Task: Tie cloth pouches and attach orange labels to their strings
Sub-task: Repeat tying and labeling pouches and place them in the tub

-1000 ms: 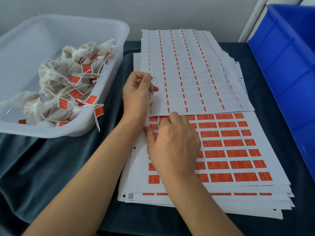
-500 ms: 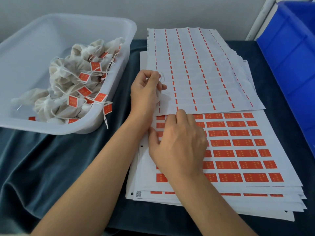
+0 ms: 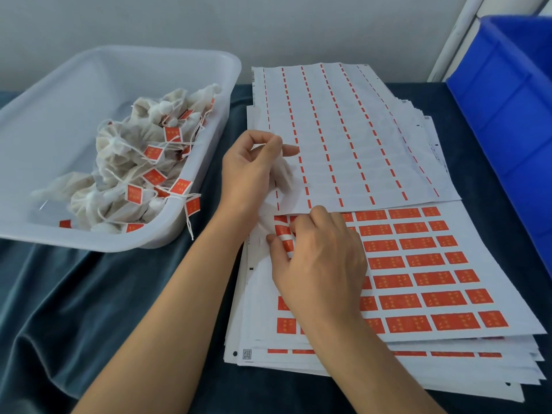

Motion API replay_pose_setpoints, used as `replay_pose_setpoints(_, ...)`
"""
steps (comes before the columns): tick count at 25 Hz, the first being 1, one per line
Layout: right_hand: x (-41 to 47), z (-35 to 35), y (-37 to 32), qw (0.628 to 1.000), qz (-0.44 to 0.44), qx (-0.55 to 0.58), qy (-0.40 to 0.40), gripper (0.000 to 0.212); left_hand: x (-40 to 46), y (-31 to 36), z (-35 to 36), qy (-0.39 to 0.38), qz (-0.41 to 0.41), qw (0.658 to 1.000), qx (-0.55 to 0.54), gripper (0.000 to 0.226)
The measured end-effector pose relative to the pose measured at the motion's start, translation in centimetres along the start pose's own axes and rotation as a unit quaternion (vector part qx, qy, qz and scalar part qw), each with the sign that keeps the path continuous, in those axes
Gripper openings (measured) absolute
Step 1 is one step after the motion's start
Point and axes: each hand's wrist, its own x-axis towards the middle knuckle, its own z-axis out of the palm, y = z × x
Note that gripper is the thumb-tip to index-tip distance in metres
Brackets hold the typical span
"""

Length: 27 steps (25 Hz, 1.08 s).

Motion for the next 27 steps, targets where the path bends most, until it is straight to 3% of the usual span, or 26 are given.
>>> replay_pose_setpoints(15,0.8,-0.3,-0.4,0.999,-0.027,0.015,0.039,0.024,-0.4,-0.4,0.6,0.029,-0.005,0.999,-0.014,0.008)
replay_pose_setpoints(27,1.2,-0.2,-0.5,0.997,-0.044,-0.017,0.056,0.033,-0.4,-0.4,0.5,0.031,-0.014,0.999,-0.03,0.008)
